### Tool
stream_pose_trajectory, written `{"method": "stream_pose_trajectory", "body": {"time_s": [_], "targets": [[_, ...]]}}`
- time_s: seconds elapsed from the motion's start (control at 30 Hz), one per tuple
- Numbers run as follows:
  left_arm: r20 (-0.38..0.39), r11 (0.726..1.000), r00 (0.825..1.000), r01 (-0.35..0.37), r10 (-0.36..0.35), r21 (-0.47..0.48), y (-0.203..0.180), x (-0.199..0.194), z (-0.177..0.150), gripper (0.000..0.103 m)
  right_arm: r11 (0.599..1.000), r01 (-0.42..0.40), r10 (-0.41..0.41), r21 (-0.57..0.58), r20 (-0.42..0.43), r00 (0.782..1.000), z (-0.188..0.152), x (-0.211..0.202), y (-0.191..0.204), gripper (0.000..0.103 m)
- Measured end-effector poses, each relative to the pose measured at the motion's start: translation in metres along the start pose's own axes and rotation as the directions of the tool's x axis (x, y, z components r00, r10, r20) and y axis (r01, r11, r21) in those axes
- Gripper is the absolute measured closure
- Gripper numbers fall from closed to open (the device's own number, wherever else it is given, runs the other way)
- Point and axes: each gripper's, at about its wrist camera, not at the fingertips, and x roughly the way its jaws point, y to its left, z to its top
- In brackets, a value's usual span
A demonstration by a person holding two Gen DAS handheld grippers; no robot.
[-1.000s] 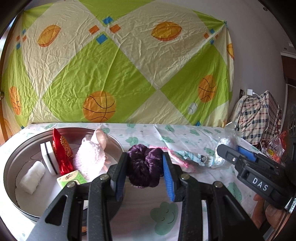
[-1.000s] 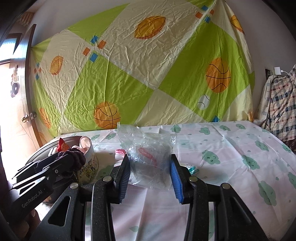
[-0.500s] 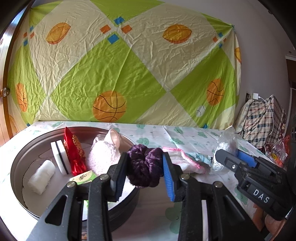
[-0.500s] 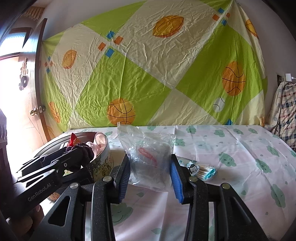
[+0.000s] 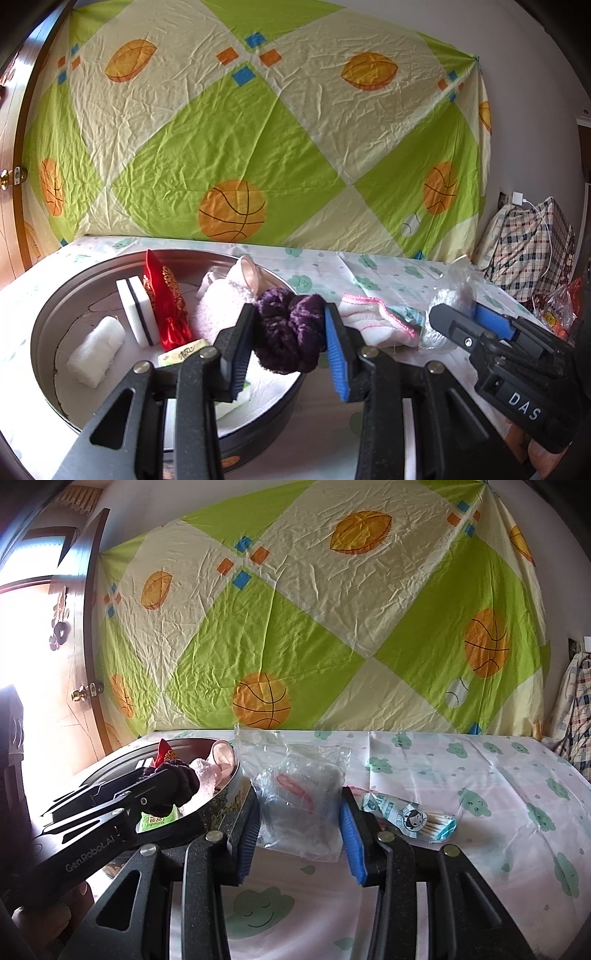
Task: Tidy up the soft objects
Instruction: 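Carry the scrunchie and plastic bag with both grippers over the tin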
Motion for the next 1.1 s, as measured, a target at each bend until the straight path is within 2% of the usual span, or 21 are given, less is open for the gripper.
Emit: {"method": "stream_pose_trajectory", "body": {"time_s": [1.1], "targets": [[0.013, 0.998, 0.999, -0.049, 0.05, -0.032, 0.035, -0.01, 0.001, 0.067, 0.995, -0.082, 0.081, -0.061, -0.017, 0.997, -0.001, 0.011, 0.042, 0.059]]}}
